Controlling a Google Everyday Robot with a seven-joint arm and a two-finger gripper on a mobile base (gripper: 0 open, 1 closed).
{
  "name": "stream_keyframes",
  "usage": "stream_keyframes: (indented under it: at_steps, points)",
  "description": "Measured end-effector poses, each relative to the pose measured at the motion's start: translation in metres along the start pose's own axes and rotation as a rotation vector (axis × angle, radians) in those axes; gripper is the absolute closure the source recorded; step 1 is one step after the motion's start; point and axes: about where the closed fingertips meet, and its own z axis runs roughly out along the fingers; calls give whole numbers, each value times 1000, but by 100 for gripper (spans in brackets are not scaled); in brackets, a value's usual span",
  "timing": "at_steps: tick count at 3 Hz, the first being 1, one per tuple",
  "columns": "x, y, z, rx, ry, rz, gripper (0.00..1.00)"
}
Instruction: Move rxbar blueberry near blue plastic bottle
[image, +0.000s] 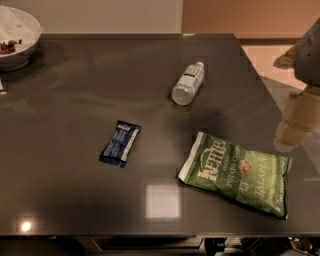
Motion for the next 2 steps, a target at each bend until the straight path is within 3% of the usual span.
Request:
stream_keyframes:
  at_steps: [2]
  points:
    - [-14,-7,3,0,-24,-24,0]
